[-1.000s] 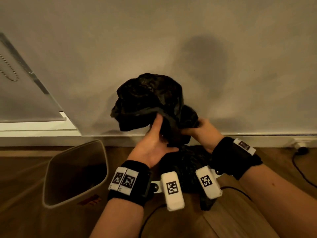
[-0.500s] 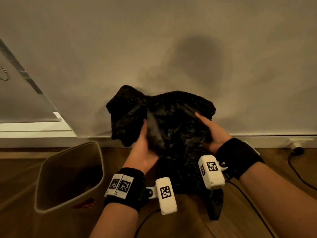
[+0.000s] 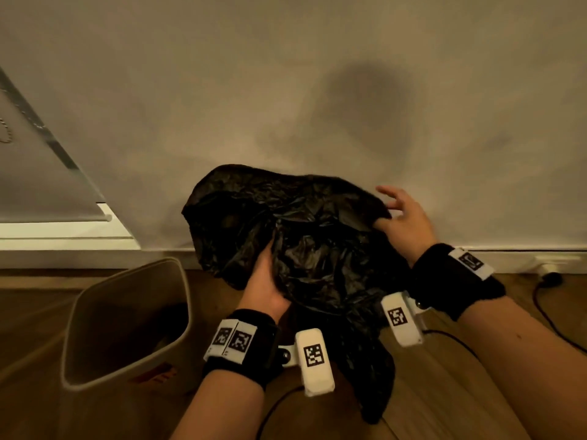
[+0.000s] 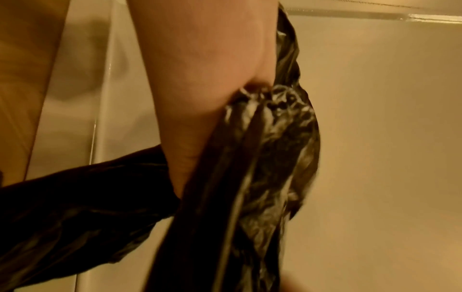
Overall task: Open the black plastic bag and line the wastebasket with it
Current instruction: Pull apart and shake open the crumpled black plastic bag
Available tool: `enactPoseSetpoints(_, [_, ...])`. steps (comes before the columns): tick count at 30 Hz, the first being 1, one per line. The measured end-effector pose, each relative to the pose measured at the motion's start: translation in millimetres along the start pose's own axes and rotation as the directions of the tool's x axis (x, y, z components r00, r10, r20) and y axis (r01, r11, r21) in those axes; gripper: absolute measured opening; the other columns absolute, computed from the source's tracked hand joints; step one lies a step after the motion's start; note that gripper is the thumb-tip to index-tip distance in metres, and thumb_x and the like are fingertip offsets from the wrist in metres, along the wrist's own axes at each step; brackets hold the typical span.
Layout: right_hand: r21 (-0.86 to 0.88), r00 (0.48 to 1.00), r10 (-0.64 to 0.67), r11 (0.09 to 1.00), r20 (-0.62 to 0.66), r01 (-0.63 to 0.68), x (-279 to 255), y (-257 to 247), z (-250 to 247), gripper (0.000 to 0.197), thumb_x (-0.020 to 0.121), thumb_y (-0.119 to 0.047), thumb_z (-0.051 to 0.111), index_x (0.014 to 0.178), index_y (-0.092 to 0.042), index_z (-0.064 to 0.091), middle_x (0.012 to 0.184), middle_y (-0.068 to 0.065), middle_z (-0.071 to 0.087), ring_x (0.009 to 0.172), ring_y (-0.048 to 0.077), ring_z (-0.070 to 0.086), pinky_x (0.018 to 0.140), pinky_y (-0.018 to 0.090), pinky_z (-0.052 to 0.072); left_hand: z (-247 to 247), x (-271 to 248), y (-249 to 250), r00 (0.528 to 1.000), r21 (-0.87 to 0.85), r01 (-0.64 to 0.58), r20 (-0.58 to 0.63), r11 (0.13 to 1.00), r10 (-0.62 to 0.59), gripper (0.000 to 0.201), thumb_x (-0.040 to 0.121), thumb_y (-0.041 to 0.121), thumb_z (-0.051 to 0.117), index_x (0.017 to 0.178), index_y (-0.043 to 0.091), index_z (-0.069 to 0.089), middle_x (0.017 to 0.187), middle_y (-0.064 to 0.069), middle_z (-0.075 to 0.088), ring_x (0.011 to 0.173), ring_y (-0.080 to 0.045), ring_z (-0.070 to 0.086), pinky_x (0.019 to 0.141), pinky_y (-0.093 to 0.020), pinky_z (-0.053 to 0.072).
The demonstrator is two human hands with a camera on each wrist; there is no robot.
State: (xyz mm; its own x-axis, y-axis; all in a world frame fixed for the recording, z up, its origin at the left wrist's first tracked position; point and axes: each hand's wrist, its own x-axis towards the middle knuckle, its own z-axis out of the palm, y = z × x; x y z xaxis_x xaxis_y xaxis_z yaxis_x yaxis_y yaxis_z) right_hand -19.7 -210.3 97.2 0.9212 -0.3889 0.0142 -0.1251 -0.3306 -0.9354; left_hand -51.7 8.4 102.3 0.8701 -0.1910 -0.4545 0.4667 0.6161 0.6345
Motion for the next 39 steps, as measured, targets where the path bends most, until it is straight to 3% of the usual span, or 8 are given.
enactPoseSetpoints(5, [0.449, 0.802, 0.034, 0.814, 0.596, -0.368, -27, -31, 25, 0.076, 0.077, -0.04, 0.075, 0.142, -0.034, 0.038, 0.131, -0.001, 0.061, 0.119, 0.018, 0.059, 0.103, 0.039, 0.045, 18, -2, -11, 0.976, 0.088, 0.095, 0.187, 0.992, -0.11, 0.063, 0.102, 0.042, 0.034, 0.07, 0.014, 0.081, 0.081, -0.009, 0.077, 0.07, -0.021, 0.075, 0.058, -0.028, 0.06])
enactPoseSetpoints(13, [0.491, 0.702, 0.287, 0.545, 0.652, -0.679, -15, -17, 8, 0.035, 0.08, -0.029, 0.066, 0.104, -0.005, 0.072, 0.105, 0.017, 0.072, 0.088, 0.029, 0.072, 0.074, 0.042, 0.06, -15, 7, -1, 0.972, 0.195, 0.141, -0.216, 0.971, -0.098, 0.06, 0.1, 0.022, 0.048, 0.151, 0.01, 0.018, 0.158, -0.011, 0.025, 0.132, -0.017, 0.041, 0.094, -0.003, 0.026])
enactPoseSetpoints(15, [0.569, 0.708, 0.267, 0.443, 0.653, -0.692, -15, -19, -8, 0.034, 0.063, -0.018, 0.075, 0.091, 0.002, 0.073, 0.092, 0.023, 0.073, 0.074, 0.035, 0.073, 0.054, 0.047, 0.058, -29, 12, 2, 0.98, 0.336, 0.067, -0.198, 0.939, 0.001, 0.059, 0.101, 0.025, 0.049, 0.152, 0.013, 0.022, 0.158, -0.004, 0.024, 0.135, -0.016, 0.038, 0.1, -0.005, 0.024])
enactPoseSetpoints(18, [0.615, 0.756, 0.367, 0.44, 0.542, -0.654, -10, -15, -23, 0.035, 0.096, -0.031, 0.045, 0.092, -0.003, 0.067, 0.078, 0.021, 0.073, 0.061, 0.032, 0.072, 0.042, 0.043, 0.055, -41, 23, 11, 0.989, 0.121, 0.112, -0.105, 0.986, -0.1, 0.045, 0.101, 0.022, 0.048, 0.144, 0.011, 0.043, 0.149, -0.006, 0.043, 0.139, -0.03, 0.039, 0.098, -0.026, 0.045])
enactPoseSetpoints(23, [0.645, 0.744, 0.441, 0.382, 0.502, -0.662, 0, -1, -23, 0.046, 0.098, -0.043, 0.04, 0.103, -0.006, 0.067, 0.09, 0.021, 0.074, 0.073, 0.034, 0.073, 0.054, 0.047, 0.059, -38, 27, 37, 0.893, 0.172, -0.258, -0.334, 0.951, 0.302, 0.063, 0.095, 0.004, 0.047, 0.152, 0.026, 0.028, 0.098, 0.001, 0.057, 0.092, -0.004, 0.065, 0.074, -0.028, 0.052])
enactPoseSetpoints(27, [0.719, 0.809, 0.428, 0.399, 0.403, -0.569, 9, 2, -16, 0.046, 0.096, -0.045, 0.045, 0.126, -0.015, 0.061, 0.128, 0.014, 0.062, 0.113, 0.03, 0.061, 0.085, 0.043, 0.054, -5, 13, 47, 0.787, 0.205, -0.44, -0.381, 0.874, 0.486, 0.062, 0.096, 0.033, 0.042, 0.153, 0.035, 0.018, 0.145, -0.005, 0.043, 0.127, -0.024, 0.046, 0.092, -0.034, 0.038])
enactPoseSetpoints(31, [0.707, 0.809, 0.327, 0.395, 0.488, -0.586, 10, -7, -4, 0.045, 0.096, -0.043, 0.045, 0.13, -0.017, 0.059, 0.13, 0.012, 0.062, 0.117, 0.03, 0.06, 0.086, 0.044, 0.056, 20, 11, 28, 0.984, 0.221, -0.076, -0.139, 0.972, 0.109, 0.095, 0.061, 0.065, 0.068, 0.146, 0.039, 0.034, 0.138, -0.005, 0.055, 0.115, -0.03, 0.06, 0.086, -0.05, 0.055])
enactPoseSetpoints(39, [0.319, 0.6, 0.433, 0.561, 0.673, -0.764, -10, 4, 21, 0.037, 0.098, -0.033, 0.046, 0.11, -0.004, 0.066, 0.112, 0.017, 0.067, 0.099, 0.029, 0.064, 0.083, 0.038, 0.057, 6, 21, -4, 0.994, 0.21, 0.109, -0.042, 0.972, -0.102, 0.051, 0.086, 0.043, 0.068, 0.125, 0.011, 0.062, 0.111, -0.013, 0.073, 0.099, -0.03, 0.069, 0.077, -0.039, 0.056])
